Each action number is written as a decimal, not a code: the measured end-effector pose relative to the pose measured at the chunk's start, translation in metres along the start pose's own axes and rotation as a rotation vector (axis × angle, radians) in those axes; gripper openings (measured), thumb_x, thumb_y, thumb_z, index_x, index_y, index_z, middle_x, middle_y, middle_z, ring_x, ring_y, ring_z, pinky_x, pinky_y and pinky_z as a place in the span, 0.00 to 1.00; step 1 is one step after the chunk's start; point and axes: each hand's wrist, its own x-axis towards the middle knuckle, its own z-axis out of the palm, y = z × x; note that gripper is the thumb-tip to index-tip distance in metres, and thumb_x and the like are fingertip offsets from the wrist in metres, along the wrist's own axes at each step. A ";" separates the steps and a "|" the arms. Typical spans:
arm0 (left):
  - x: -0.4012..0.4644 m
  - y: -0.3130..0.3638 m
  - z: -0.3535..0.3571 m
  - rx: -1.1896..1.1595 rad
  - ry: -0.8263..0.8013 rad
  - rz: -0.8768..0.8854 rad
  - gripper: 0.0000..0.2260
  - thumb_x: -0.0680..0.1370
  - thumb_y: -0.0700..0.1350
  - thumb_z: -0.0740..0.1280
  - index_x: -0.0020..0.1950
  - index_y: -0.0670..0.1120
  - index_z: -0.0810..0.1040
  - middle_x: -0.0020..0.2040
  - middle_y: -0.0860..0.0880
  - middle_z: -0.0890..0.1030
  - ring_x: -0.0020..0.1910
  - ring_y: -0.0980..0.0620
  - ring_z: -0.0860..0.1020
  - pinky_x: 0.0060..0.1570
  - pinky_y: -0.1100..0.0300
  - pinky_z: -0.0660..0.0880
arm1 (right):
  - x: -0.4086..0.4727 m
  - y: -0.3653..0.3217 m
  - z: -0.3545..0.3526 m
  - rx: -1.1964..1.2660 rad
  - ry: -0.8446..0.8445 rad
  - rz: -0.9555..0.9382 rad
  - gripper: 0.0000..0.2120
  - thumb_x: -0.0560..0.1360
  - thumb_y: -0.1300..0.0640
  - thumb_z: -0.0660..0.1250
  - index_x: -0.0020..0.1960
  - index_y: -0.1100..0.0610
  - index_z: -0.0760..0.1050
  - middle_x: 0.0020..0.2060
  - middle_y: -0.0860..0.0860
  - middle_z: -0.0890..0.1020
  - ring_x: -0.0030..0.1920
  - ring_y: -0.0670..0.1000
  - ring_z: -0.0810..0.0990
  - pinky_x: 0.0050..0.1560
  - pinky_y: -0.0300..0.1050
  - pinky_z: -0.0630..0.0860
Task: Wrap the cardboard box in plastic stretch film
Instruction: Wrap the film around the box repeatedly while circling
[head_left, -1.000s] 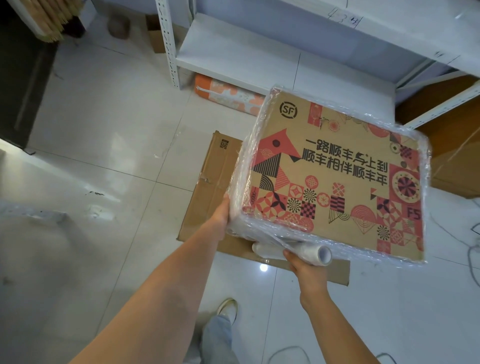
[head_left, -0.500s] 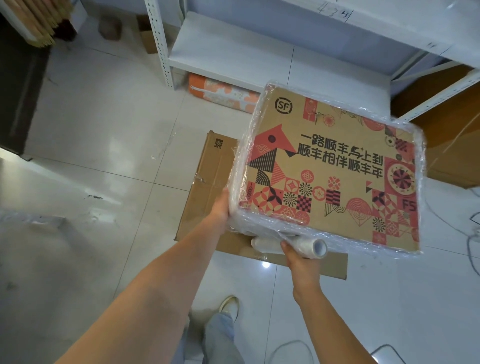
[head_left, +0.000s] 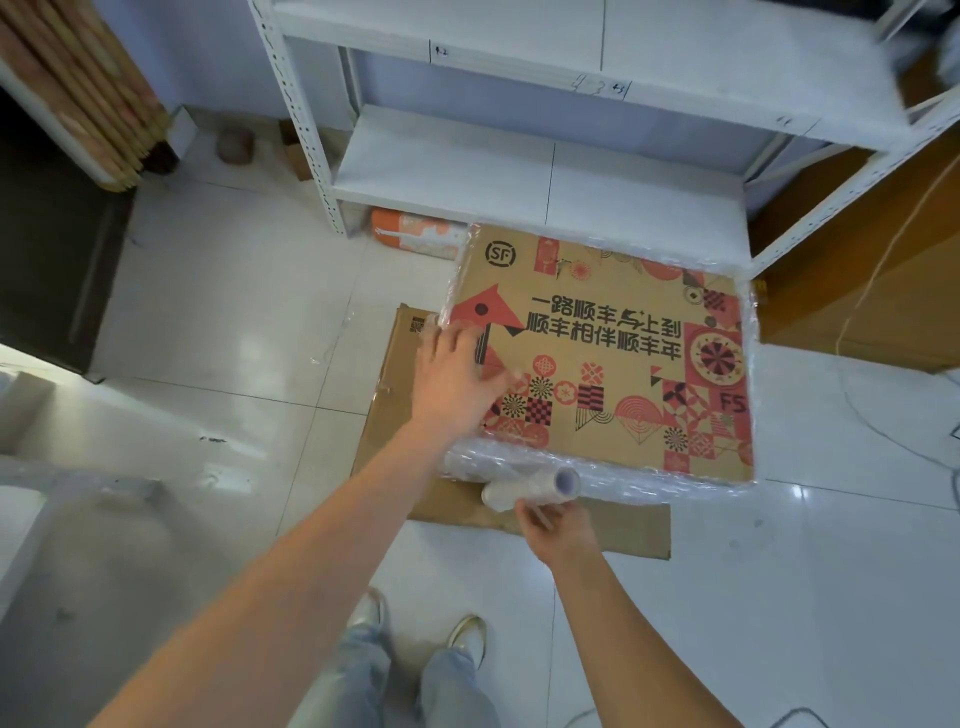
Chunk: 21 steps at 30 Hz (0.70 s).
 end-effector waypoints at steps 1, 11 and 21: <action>0.007 0.006 0.000 0.126 -0.182 0.045 0.36 0.73 0.61 0.67 0.76 0.49 0.59 0.77 0.46 0.56 0.77 0.45 0.49 0.74 0.45 0.50 | 0.005 -0.004 0.002 0.031 -0.004 0.071 0.07 0.80 0.61 0.57 0.55 0.62 0.71 0.53 0.57 0.75 0.49 0.55 0.76 0.41 0.46 0.77; 0.008 -0.001 0.008 0.564 -0.561 0.135 0.42 0.71 0.55 0.72 0.78 0.55 0.51 0.79 0.50 0.42 0.77 0.44 0.44 0.72 0.43 0.59 | 0.015 -0.030 -0.001 0.069 -0.061 0.416 0.15 0.77 0.57 0.63 0.60 0.62 0.67 0.59 0.58 0.72 0.59 0.57 0.74 0.54 0.46 0.77; 0.007 -0.005 0.008 0.588 -0.553 0.151 0.41 0.72 0.57 0.71 0.78 0.57 0.49 0.78 0.51 0.41 0.77 0.45 0.44 0.70 0.42 0.62 | 0.011 -0.030 0.002 0.232 -0.027 0.471 0.06 0.76 0.58 0.59 0.44 0.60 0.68 0.36 0.55 0.73 0.37 0.51 0.73 0.26 0.44 0.74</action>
